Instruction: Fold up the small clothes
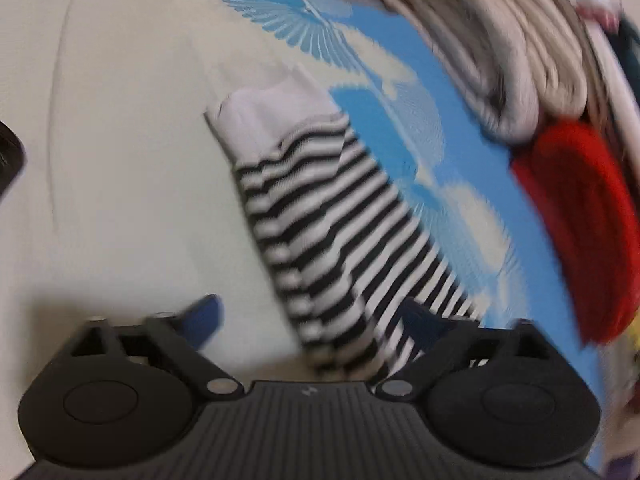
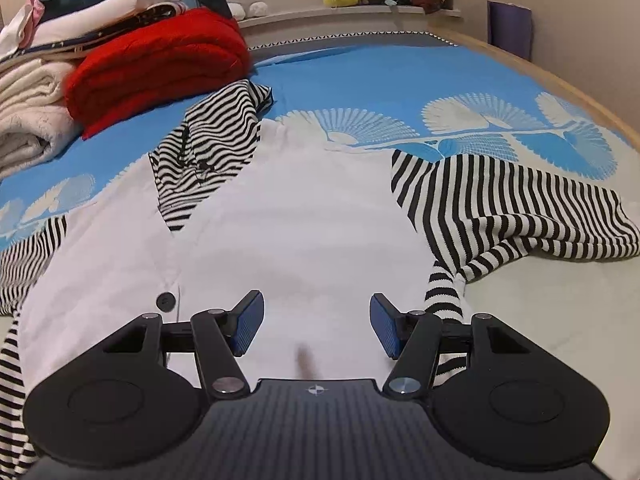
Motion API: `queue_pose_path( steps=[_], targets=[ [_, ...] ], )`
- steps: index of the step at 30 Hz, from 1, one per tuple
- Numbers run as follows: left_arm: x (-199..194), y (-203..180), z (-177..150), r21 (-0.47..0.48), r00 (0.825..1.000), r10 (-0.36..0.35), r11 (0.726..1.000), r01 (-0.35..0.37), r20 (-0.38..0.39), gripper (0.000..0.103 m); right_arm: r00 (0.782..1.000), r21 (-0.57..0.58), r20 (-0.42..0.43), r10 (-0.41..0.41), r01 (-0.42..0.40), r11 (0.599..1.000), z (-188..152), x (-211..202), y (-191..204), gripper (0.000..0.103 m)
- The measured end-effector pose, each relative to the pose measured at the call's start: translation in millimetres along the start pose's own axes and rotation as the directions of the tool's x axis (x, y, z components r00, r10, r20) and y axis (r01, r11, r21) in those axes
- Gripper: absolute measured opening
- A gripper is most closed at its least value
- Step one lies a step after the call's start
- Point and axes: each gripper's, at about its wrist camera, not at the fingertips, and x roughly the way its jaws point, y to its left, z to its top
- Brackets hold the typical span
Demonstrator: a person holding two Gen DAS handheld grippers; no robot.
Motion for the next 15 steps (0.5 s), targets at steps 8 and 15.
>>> queue_pose_path(
  steps=[8,15],
  targets=[
    [19,-20,38,-0.056,0.996,0.089,0.995,-0.088,0.014,0.009,0.998,0.009,-0.055,-0.004,0.004,1.0,-3,12,1,0.061],
    [-63,-149,-17,0.247,0.983,-0.132,0.964,0.098,0.126,0.003,0.998,0.028,-0.045,0.035,-0.034,0.999,1,1,-5,0.061]
  ],
)
